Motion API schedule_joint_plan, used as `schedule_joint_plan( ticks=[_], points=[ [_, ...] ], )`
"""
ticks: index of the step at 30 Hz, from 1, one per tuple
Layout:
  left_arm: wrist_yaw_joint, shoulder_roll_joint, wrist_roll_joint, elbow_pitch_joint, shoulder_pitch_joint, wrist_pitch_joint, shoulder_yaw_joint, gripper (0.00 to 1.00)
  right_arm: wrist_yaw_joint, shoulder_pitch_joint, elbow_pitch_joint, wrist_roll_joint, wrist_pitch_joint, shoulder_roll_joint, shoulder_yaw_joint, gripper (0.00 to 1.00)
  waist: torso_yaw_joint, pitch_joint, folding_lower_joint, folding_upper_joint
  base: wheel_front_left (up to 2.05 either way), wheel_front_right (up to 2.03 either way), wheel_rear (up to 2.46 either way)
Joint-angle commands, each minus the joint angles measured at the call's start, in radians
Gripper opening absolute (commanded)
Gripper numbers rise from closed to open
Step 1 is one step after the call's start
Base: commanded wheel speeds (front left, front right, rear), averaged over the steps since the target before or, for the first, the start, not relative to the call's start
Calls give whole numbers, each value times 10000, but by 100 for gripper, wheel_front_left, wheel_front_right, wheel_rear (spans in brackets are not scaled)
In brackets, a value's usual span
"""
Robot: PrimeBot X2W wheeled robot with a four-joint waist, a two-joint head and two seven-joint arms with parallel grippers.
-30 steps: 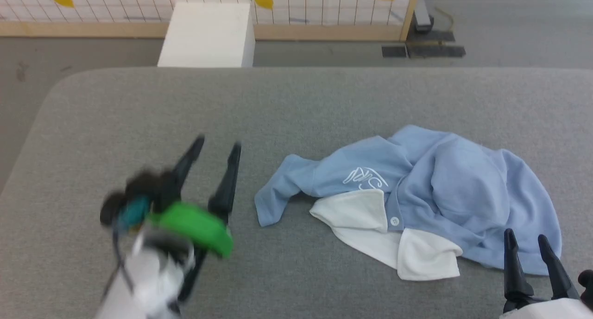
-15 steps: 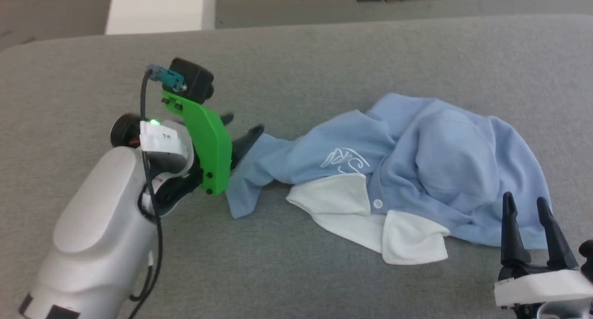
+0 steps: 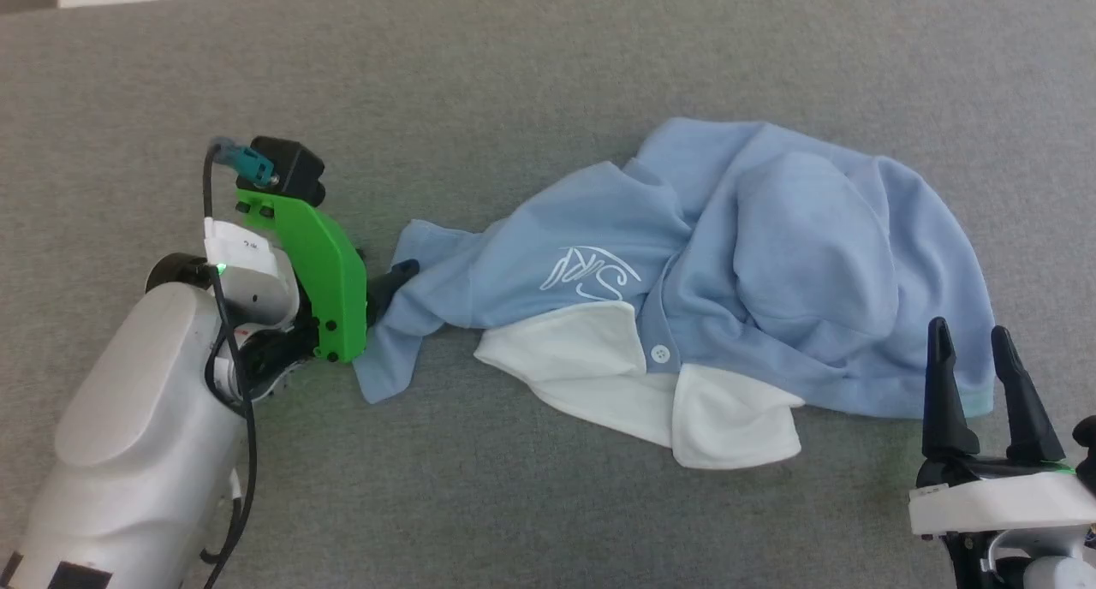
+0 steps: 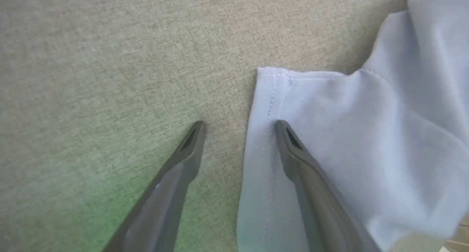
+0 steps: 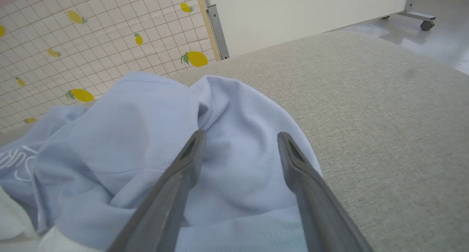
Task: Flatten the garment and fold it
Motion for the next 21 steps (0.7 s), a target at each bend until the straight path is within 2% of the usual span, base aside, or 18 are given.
schedule_joint_plan(
  ticks=[1, 5, 6, 7, 14, 21],
  points=[
    [33, -300, -68, 286, 390, 119, -241, 100, -15, -168, -20, 28, -85, 6, -21, 100, -154, 259, 0, 0, 0, 0, 0],
    [-58, -741, 1, 657, 491, -263, -516, 100, -15, -199, -16, -76, -65, 7, -131, 100, -28, 272, 0, 0, 0, 0, 0],
    [-107, -823, 52, 800, 496, -333, -639, 54, -15, -207, -25, -115, -40, 7, -143, 100, 13, 242, 0, 0, 0, 0, 0],
    [-169, -897, 104, 916, 473, -474, -742, 0, -15, -215, -43, -152, -3, 7, -154, 100, 55, 207, 0, 0, 0, 0, 0],
    [-422, -1170, 170, 1491, 272, -1266, -1301, 0, -15, -123, -278, -415, 262, 7, -349, 100, 404, -203, 0, 0, 0, 0, 0],
    [-477, -885, 114, 1043, 243, -2967, -1357, 0, -15, 170, -444, -508, 543, 7, -341, 100, 813, -1064, 0, 0, 0, 0, 0]
  ],
)
